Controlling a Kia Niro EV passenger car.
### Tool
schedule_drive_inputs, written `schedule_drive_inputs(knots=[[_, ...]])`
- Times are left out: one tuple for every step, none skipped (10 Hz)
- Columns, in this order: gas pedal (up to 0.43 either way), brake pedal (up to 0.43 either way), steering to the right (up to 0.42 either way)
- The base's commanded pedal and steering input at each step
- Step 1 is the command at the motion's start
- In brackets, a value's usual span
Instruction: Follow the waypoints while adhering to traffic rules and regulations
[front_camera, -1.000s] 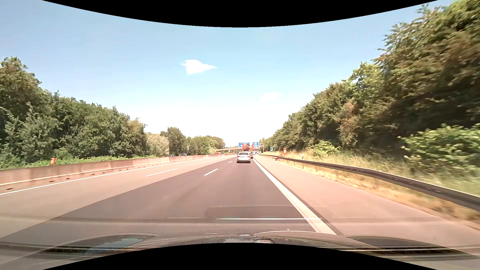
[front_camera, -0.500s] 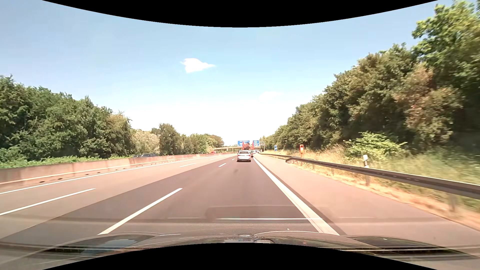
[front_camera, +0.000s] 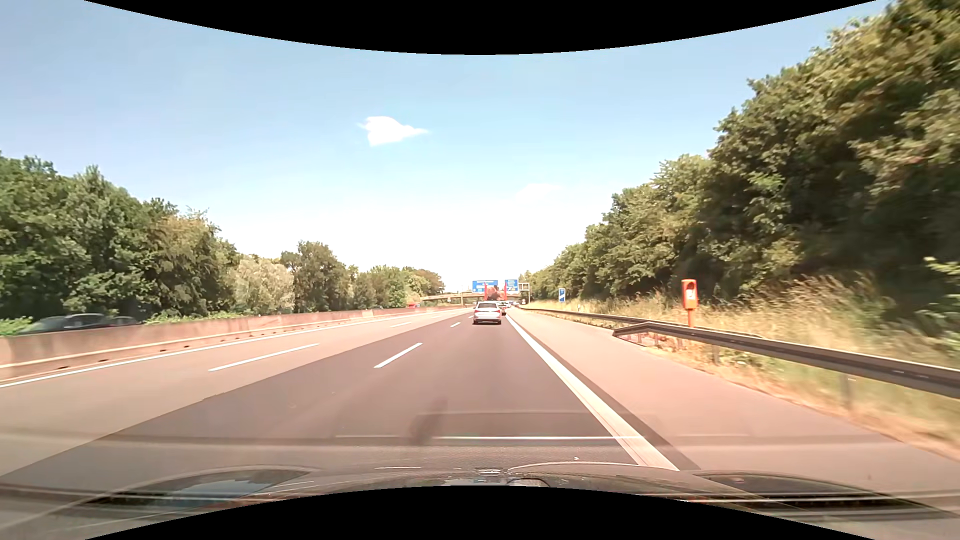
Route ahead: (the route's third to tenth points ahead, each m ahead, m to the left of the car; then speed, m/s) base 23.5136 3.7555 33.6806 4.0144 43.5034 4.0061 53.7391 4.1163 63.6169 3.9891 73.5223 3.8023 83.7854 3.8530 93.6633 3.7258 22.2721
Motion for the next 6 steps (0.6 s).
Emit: schedule_drive_inputs(knots=[[0.228,0.0,0.0],[0.228,0.0,0.0],[0.24,0.0,0.0],[0.248,0.0,-0.001],[0.26,0.0,0.0],[0.26,0.0,0.0]])
